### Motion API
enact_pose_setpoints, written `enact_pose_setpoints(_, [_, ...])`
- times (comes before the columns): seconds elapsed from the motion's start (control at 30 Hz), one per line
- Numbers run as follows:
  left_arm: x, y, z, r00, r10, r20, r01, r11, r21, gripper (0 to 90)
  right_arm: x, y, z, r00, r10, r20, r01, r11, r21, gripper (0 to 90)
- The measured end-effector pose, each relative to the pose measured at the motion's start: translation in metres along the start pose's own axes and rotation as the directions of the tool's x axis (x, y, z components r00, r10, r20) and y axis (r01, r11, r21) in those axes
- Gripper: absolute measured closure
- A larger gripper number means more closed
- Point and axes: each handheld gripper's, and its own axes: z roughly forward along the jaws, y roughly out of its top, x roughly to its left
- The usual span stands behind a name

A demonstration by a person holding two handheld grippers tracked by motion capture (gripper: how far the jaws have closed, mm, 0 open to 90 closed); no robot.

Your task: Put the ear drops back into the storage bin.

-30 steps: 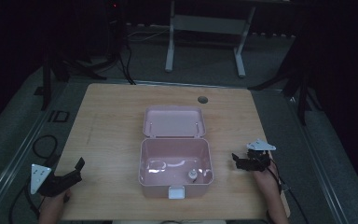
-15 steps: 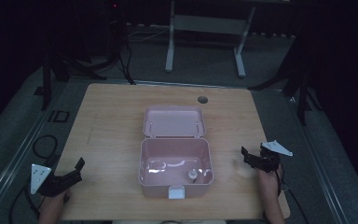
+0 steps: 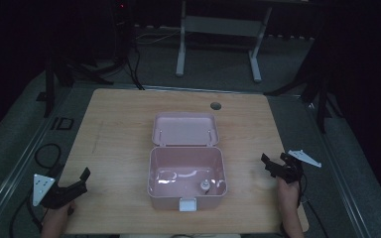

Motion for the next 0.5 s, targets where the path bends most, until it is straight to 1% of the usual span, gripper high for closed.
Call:
enact_pose_setpoints(0.1, [0.0001,0.0,0.0,1.0,-0.002,0.0,0.002,1.0,-0.001,0.5,-0.0011,-0.0003,-0.0008,0.9999,0.01,-0.001,-0.01,1.0,-0.009,11.7])
enact_pose_setpoints(0.2, [0.0001,0.0,0.0,1.0,-0.001,0.0,0.001,1.0,-0.001,0.5,-0.0008,-0.001,-0.0005,1.0,0.009,0.002,-0.009,1.0,-0.009,11.7])
enact_pose_setpoints(0.33, [0.0002,0.0,-0.0001,1.0,-0.002,0.0,0.002,1.0,-0.002,0.4,-0.0018,-0.0016,0.0006,1.0,0.008,0.002,-0.008,1.0,0.003,11.7])
enact_pose_setpoints(0.4, [0.0002,0.0,-0.0001,1.0,-0.002,0.0,0.002,1.0,-0.002,0.4,-0.002,-0.0018,0.0011,0.9999,0.01,-0.008,-0.009,1.0,0.006,11.7])
enact_pose_setpoints(0.5, [0.0002,0.0,-0.0001,1.0,-0.002,0.0,0.002,1.0,-0.002,0.5,-0.0007,-0.0027,0.0028,1.0,0.0,-0.007,0.0,1.0,0.024,11.7])
